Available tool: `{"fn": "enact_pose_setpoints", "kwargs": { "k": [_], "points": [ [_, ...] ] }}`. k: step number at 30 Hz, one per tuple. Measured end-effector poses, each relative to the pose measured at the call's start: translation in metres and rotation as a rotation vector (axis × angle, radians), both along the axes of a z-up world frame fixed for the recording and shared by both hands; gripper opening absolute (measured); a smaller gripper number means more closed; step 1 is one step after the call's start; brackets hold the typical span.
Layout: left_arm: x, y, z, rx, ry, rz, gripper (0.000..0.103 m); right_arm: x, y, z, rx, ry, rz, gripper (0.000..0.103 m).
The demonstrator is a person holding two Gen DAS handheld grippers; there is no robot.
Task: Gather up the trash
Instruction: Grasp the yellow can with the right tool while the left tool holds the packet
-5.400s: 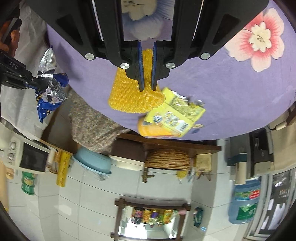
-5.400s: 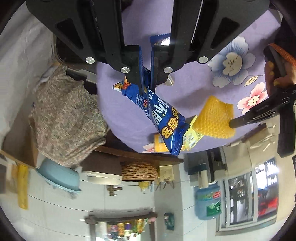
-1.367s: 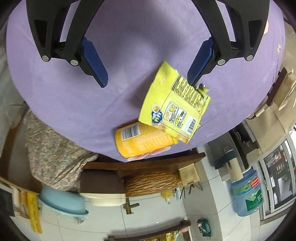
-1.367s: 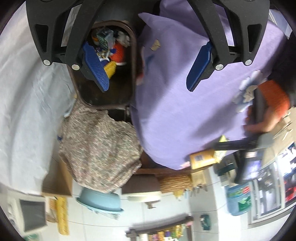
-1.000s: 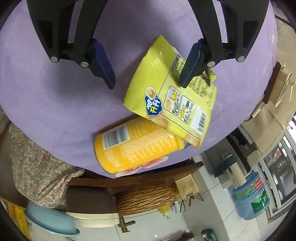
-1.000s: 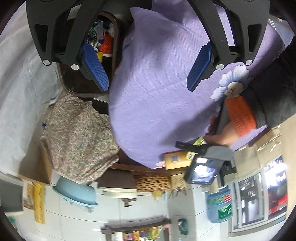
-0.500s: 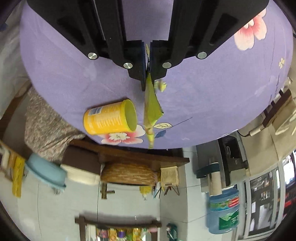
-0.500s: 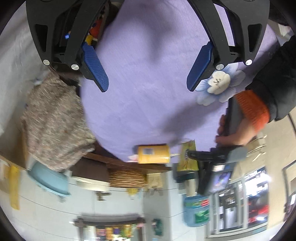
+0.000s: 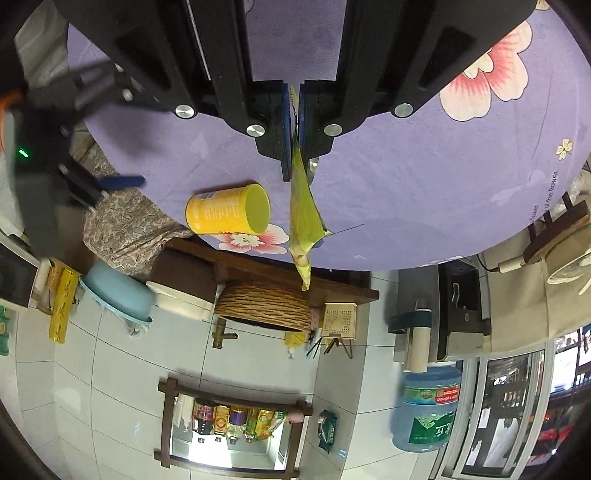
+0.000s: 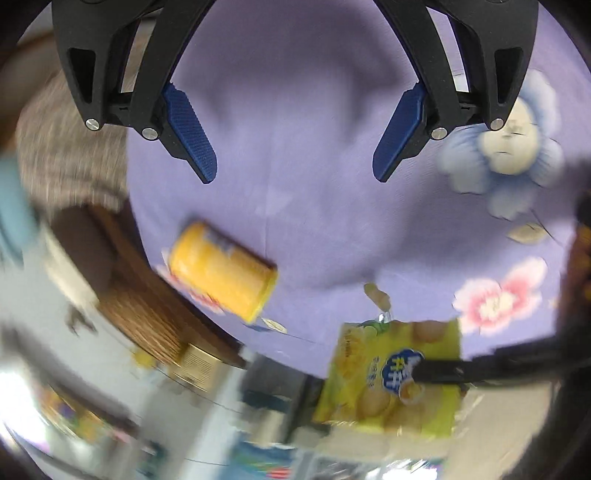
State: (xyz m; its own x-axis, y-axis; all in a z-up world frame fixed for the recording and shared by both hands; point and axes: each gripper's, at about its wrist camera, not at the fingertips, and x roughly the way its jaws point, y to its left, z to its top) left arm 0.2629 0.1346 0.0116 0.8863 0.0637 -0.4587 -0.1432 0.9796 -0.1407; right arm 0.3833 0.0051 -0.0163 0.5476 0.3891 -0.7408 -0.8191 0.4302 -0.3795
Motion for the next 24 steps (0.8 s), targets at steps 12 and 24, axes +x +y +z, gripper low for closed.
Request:
{"fn": "enact_pose_setpoints", "kwargs": {
  "k": [12, 24],
  "points": [
    [-0.003, 0.005, -0.002, -0.024, 0.006, -0.011, 0.004, 0.106, 0.079, -0.015, -0.406, -0.11, 0.262, 0.085],
    [-0.003, 0.006, -0.006, -0.044, 0.019, -0.034, 0.004, 0.139, 0.099, -0.035, -0.525, 0.0, 0.364, 0.071]
  ]
}}
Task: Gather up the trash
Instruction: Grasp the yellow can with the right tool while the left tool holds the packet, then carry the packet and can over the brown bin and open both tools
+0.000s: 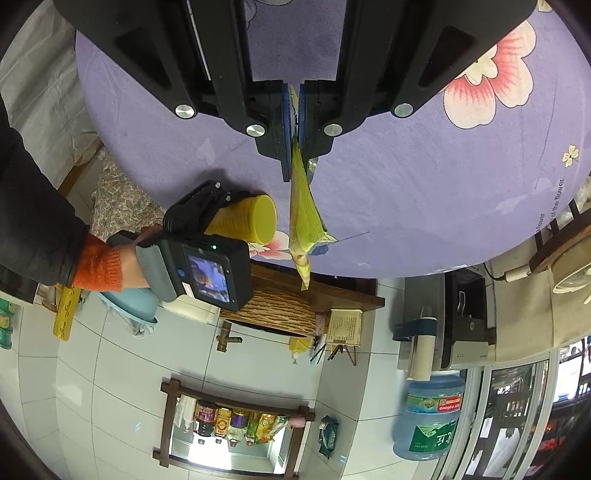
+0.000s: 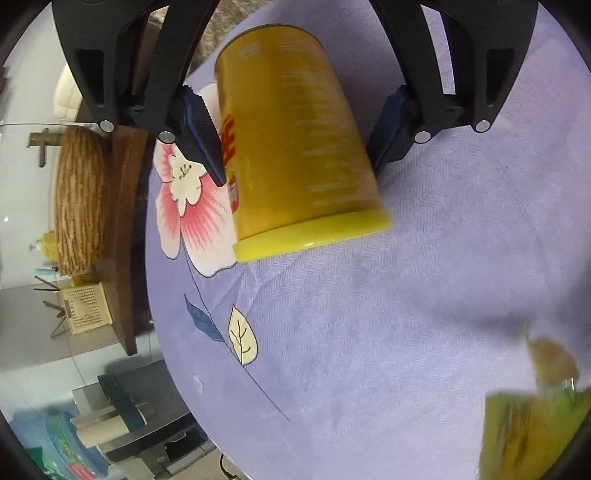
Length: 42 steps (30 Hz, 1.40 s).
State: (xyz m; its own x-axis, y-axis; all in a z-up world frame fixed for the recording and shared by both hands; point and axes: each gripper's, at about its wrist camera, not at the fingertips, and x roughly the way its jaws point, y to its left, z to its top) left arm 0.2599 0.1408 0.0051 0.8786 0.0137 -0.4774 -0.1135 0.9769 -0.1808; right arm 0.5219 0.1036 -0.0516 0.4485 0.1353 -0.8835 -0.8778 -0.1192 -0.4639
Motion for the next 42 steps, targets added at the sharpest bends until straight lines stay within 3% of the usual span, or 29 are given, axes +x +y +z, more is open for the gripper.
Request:
{"fn": "enact_pose_setpoints", "kwargs": {
  "k": [5, 11, 18, 23, 28, 33, 39, 42],
  "points": [
    [0.0, -0.002, -0.002, 0.0, 0.009, 0.0, 0.004, -0.01, -0.005, 0.002, 0.045, -0.014, -0.09, 0.07],
    [-0.002, -0.002, 0.0, 0.001, -0.011, 0.014, 0.004, -0.035, -0.042, 0.04, 0.331, -0.037, -0.283, 0.068],
    [-0.004, -0.007, -0.001, -0.004, -0.03, -0.003, 0.004, -0.107, -0.119, 0.089, 0.654, 0.031, -0.463, 0.066],
    [-0.007, -0.021, 0.001, 0.029, -0.058, -0.043, 0.004, -0.17, -0.169, 0.097, 0.818, 0.025, -0.553, 0.066],
    [-0.009, -0.042, 0.0, 0.039, -0.072, -0.134, 0.004, -0.249, -0.247, 0.095, 0.977, -0.022, -0.722, 0.066],
    [-0.012, -0.066, 0.0, 0.055, -0.08, -0.21, 0.004, -0.307, -0.332, 0.068, 1.026, -0.058, -0.949, 0.066],
    [-0.028, -0.111, 0.011, 0.052, -0.092, -0.338, 0.004, -0.321, -0.398, -0.011, 0.881, -0.075, -1.253, 0.066],
    [-0.036, -0.135, 0.017, 0.024, -0.091, -0.408, 0.004, -0.315, -0.413, -0.041, 0.873, -0.043, -1.324, 0.066]
  ]
}}
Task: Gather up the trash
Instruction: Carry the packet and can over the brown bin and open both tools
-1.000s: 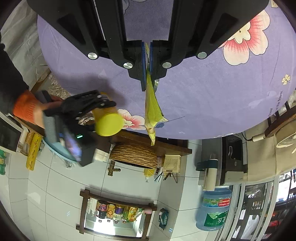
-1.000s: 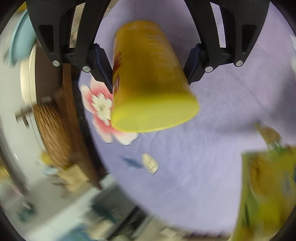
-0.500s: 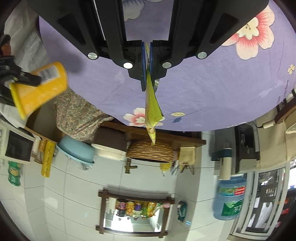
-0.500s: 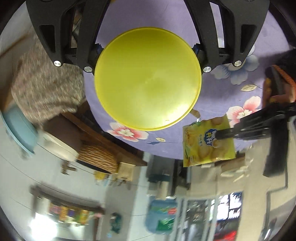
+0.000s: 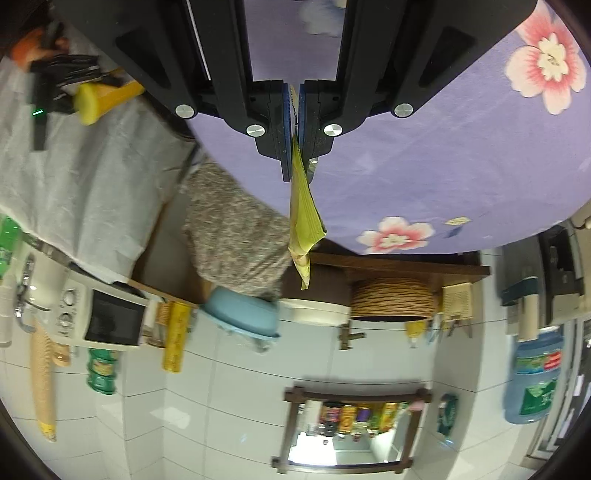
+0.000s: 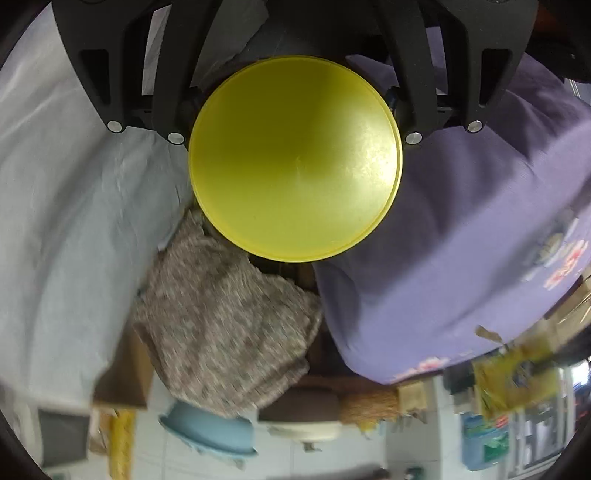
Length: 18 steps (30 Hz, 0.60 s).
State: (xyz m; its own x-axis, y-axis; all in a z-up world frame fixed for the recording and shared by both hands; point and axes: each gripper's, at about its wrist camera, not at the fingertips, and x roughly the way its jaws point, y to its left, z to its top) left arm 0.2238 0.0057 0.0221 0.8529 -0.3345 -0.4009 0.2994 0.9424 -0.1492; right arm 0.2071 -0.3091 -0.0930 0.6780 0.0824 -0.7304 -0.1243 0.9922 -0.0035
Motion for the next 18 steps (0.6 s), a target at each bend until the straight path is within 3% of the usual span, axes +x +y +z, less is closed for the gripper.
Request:
{"fn": "enact_pose_setpoints", "kwargs": {
  "k": [9, 14, 18],
  "points": [
    [-0.012, -0.091, -0.008, -0.006, 0.06, -0.197, 0.004, 0.061, -0.009, -0.103, -0.012, 0.217, -0.121, 0.067],
    [-0.008, -0.134, -0.028, 0.019, 0.125, -0.267, 0.004, 0.08, -0.013, -0.14, 0.002, 0.308, -0.157, 0.067],
    [0.001, -0.157, -0.045, 0.033, 0.197, -0.3, 0.004, 0.088, -0.015, -0.152, -0.005, 0.336, -0.169, 0.068]
  ]
}}
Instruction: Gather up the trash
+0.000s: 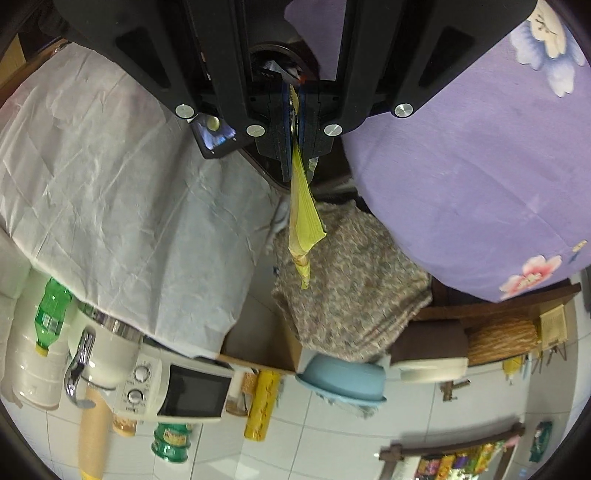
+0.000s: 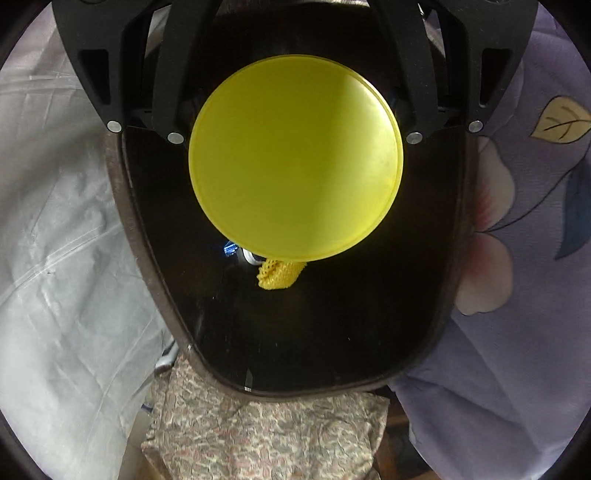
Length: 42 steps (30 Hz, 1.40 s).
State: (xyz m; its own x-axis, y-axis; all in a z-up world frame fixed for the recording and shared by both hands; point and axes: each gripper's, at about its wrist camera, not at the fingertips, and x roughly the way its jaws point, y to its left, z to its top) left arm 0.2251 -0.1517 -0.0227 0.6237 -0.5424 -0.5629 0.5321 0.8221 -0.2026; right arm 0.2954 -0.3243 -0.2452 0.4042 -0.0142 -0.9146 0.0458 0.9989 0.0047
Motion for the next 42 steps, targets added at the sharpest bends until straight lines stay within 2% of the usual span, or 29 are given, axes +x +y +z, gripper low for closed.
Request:
{"fn": "enact_pose_setpoints", "kwargs": {
  "k": [4, 9, 14, 21, 25, 28, 32, 33, 35, 37, 39, 42],
  "points": [
    [0.004, -0.017, -0.011, 0.031, 0.036, -0.03, 0.004, -0.006, -0.001, 0.006, -0.017, -0.033, -0.009, 0.079],
    [0.009, -0.026, -0.019, 0.05, 0.07, -0.057, 0.004, -0.021, -0.002, 0.028, -0.02, -0.087, -0.011, 0.079],
    [0.022, -0.043, -0.031, 0.087, 0.123, -0.078, 0.004, -0.058, -0.01, 0.059, -0.017, -0.165, -0.04, 0.079],
    [0.045, -0.082, -0.068, 0.173, 0.233, -0.106, 0.004, -0.119, -0.02, 0.096, -0.024, -0.264, -0.092, 0.085],
    [0.058, -0.102, -0.095, 0.242, 0.307, -0.112, 0.004, -0.141, -0.027, 0.105, -0.026, -0.285, -0.122, 0.085],
    [0.067, -0.112, -0.115, 0.275, 0.37, -0.124, 0.004, -0.157, -0.033, 0.11, -0.02, -0.297, -0.146, 0.085],
    [0.069, -0.116, -0.131, 0.298, 0.411, -0.137, 0.005, -0.172, -0.039, 0.112, -0.019, -0.306, -0.169, 0.085],
    [0.068, -0.117, -0.132, 0.3, 0.414, -0.143, 0.007, -0.175, -0.04, 0.113, -0.029, -0.308, -0.173, 0.085],
    [0.063, -0.117, -0.129, 0.311, 0.398, -0.152, 0.019, -0.18, -0.042, 0.113, -0.033, -0.307, -0.182, 0.085],
    [0.059, -0.117, -0.123, 0.305, 0.361, -0.143, 0.054, -0.182, -0.044, 0.112, -0.03, -0.308, -0.191, 0.085],
    [0.056, -0.116, -0.111, 0.277, 0.314, -0.128, 0.06, -0.183, -0.043, 0.113, -0.038, -0.31, -0.199, 0.085],
    [0.048, -0.113, -0.091, 0.268, 0.265, -0.128, 0.062, -0.185, -0.042, 0.12, -0.078, -0.325, -0.218, 0.085]
  ]
}}
